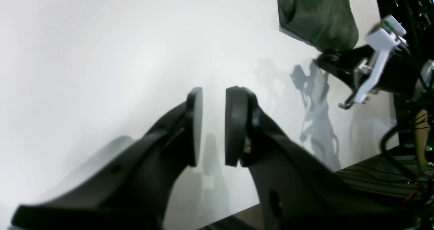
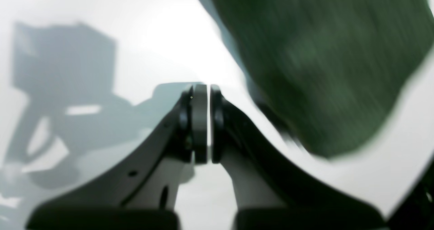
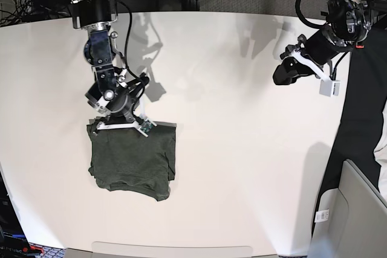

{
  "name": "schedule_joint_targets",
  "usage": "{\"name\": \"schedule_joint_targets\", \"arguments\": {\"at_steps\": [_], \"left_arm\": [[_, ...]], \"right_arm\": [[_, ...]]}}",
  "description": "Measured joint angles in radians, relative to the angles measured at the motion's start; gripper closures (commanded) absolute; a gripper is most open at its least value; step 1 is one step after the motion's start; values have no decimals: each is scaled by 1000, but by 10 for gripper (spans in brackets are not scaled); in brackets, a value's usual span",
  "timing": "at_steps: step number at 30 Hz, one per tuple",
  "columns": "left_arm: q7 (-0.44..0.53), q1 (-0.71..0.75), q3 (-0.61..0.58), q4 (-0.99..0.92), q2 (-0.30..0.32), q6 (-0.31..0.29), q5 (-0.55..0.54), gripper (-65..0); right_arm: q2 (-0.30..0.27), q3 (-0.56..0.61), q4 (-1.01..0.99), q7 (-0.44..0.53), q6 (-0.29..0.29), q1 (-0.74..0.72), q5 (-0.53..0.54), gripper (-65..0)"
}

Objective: Fold the T-shirt properly
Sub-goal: 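Press the folded shirt flat with the right gripper and release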

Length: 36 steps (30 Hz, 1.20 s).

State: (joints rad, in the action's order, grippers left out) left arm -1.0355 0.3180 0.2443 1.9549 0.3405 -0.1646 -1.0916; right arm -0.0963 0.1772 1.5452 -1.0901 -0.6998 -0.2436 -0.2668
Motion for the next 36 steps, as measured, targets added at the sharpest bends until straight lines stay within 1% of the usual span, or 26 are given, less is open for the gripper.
{"name": "schedule_joint_targets", "arguments": {"at_steps": [6, 9, 12, 15, 18, 21, 25, 27, 29, 32, 36], "left_arm": [[0, 0, 0, 0, 1, 0, 0, -119], [0, 0, 0, 0, 1, 0, -1, -119], [0, 0, 0, 0, 1, 0, 0, -119], [0, 3, 0, 0, 1, 0, 0, -119], [-2, 21, 0, 2, 1, 0, 0, -119], [-3, 22, 0, 5, 1, 0, 0, -119], [6, 41, 0, 8, 1, 0, 0, -119], [-4, 45, 0, 10, 1, 0, 0, -119], [15, 54, 0, 12, 2, 0, 0, -119], [13, 71, 0, 16, 3, 0, 0, -119], [16, 78, 2, 16, 4, 0, -1, -119]], "right_arm": [[-64, -6, 11, 8, 0, -3, 3, 0], [-82, -9, 10, 5, -1, -10, 4, 0], [-88, -17, 10, 16, -1, -20, 9, 0], [-91, -72, 0, 12, -1, -19, 5, 0], [-100, -101, -60, 26, 0, -27, 0, 0], [-97, -102, -107, 82, 3, -32, -10, 0], [-97, -102, -138, 131, 8, -42, -7, 0], [-98, -102, -155, 146, 8, -50, -8, 0], [-97, -102, -177, 158, 8, -64, -7, 0], [-99, -102, -200, 171, 8, -81, -7, 0], [-120, -103, -203, 188, 7, -84, 8, 0]]}}
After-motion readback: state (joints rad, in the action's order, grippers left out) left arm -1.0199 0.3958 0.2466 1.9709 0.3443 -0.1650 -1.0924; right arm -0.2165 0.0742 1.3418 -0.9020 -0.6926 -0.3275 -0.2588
